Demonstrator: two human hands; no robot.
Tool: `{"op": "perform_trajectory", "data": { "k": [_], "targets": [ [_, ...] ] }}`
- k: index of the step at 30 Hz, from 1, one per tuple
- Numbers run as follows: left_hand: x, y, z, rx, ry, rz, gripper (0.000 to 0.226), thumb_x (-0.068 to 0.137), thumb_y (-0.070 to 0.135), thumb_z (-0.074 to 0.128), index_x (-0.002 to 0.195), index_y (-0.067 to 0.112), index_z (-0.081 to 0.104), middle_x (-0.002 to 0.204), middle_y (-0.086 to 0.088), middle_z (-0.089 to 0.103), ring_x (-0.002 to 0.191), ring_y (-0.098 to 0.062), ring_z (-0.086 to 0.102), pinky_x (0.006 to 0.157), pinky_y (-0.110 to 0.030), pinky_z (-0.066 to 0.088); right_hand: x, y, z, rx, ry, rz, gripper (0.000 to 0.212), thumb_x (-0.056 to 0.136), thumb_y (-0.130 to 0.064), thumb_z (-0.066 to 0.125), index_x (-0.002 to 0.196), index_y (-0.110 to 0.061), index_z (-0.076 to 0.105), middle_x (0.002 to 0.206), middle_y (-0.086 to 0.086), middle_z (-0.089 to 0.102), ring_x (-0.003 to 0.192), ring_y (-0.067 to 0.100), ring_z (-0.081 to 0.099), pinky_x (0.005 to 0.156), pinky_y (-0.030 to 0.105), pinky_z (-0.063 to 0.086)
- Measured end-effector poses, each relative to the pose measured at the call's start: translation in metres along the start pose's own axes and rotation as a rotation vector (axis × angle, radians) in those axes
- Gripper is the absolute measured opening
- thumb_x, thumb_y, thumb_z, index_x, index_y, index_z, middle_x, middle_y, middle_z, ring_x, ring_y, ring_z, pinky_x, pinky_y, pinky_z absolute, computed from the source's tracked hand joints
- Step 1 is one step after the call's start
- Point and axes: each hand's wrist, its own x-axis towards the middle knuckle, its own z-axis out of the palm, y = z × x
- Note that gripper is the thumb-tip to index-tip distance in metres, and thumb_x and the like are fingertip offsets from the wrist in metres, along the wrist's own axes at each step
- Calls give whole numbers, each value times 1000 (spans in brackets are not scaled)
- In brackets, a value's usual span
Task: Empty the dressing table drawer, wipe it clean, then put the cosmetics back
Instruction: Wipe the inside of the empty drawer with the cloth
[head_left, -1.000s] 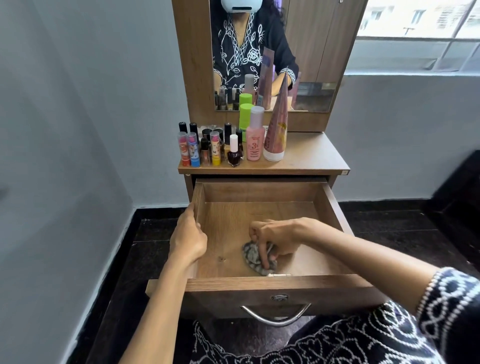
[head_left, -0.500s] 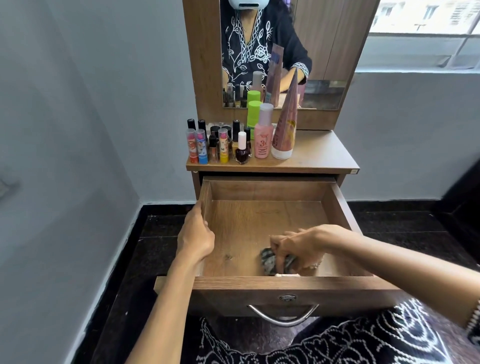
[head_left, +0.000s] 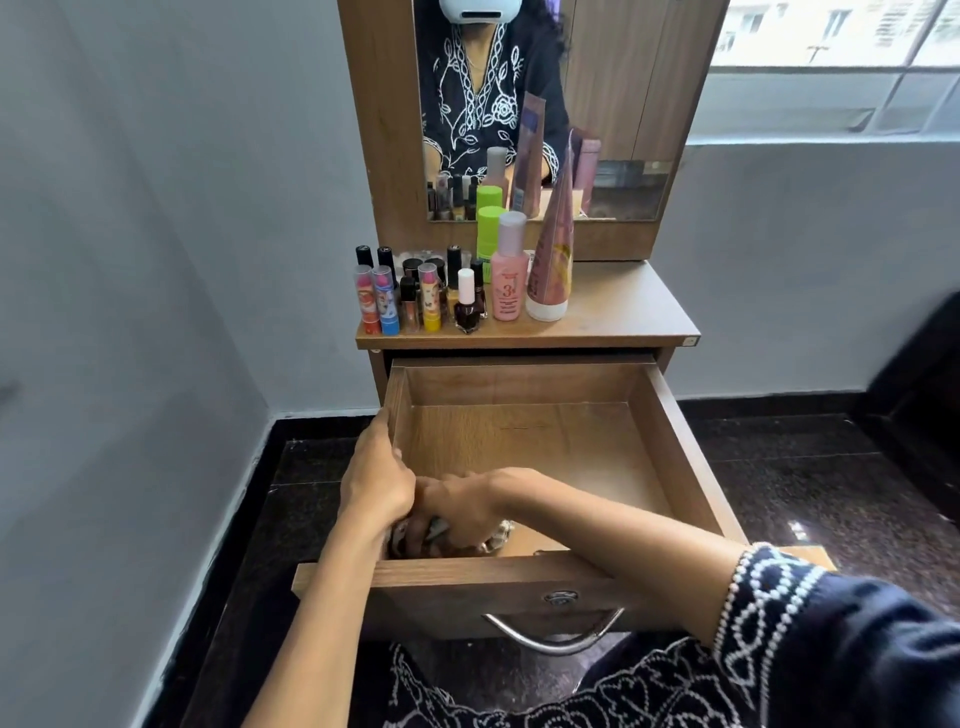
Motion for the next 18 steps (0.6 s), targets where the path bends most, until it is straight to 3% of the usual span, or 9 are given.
{"op": "perform_trajectory", "data": {
  "k": [6,13,18],
  "targets": [
    [-2,-1,-1,-4,-14,18,55,97,7,35,147,19,17,152,-5,25,136,-25,32,107,-35,31,-42,28,5,84,-102,10,44,90,-2,52,126,-28,60,121,3,40,110,29,50,85,25,45],
    [-1,-1,0,-12,-16,14,56,97,6,36,147,20,17,152,-4,26,136,-25,32,107,-37,32,-93,79,19,41,-140,181,46,87,-3,57,116,-37,64,105,-9,33,104,17,43,95,33,45],
    [-2,0,-1,-14,-9,16,56,97,7,36,148,19,15,152,-4,25,136,-24,32,106,-34,32,-93,77,7,-16,-148,94,37,87,-2,59,110,-28,69,106,-9,37,107,18,47,93,34,48]
  ]
}}
